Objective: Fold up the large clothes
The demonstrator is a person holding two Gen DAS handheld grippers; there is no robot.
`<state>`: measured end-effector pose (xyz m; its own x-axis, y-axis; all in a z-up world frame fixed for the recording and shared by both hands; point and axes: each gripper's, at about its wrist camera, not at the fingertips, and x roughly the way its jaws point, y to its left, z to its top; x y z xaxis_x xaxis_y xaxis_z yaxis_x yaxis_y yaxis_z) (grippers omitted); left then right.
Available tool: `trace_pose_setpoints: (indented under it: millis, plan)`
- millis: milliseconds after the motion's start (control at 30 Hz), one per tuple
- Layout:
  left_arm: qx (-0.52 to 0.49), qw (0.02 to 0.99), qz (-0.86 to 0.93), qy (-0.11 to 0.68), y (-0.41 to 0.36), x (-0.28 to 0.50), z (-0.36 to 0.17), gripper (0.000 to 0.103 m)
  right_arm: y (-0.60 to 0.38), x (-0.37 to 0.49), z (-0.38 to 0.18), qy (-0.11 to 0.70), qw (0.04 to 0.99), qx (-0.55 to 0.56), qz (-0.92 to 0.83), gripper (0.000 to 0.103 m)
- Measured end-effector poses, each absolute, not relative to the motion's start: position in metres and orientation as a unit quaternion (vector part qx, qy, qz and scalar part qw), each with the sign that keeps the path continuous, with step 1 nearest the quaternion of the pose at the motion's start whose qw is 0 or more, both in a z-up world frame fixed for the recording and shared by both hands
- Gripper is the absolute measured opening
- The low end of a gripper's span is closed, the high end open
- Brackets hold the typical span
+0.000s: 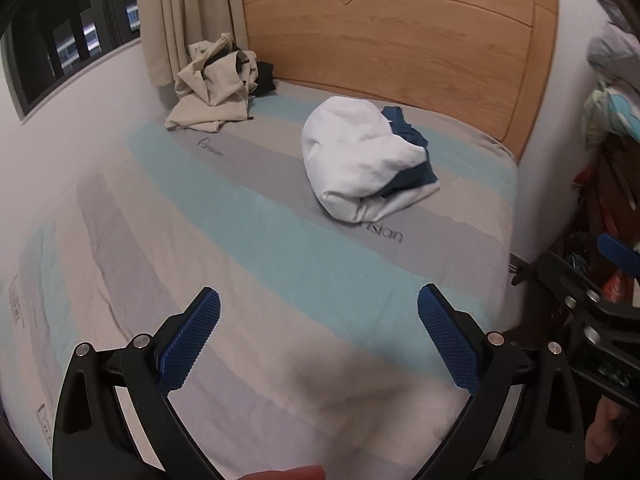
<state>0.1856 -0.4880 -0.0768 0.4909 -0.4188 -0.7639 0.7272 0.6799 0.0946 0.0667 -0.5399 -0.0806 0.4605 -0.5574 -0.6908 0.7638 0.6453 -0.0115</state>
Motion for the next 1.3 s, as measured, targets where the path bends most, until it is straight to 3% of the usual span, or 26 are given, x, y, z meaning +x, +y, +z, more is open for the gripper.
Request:
trace_pose_setpoints:
  millis: [367, 1300]
  plan:
    - [0.202, 0.853, -0.321, 0.360, -0.480, 0.146, -0.097, 0.097, -0.533, 0.032, -0.099, 0.333, 0.851, 0.128, -0.386, 0.095]
    - [0.194, 0.862, -0.304, 0.357, -0.481, 0.156, -0.090, 0.097, -0.551, 0.018, -0.088, 0.333, 0.868, 0.096, -0.356, 0.095]
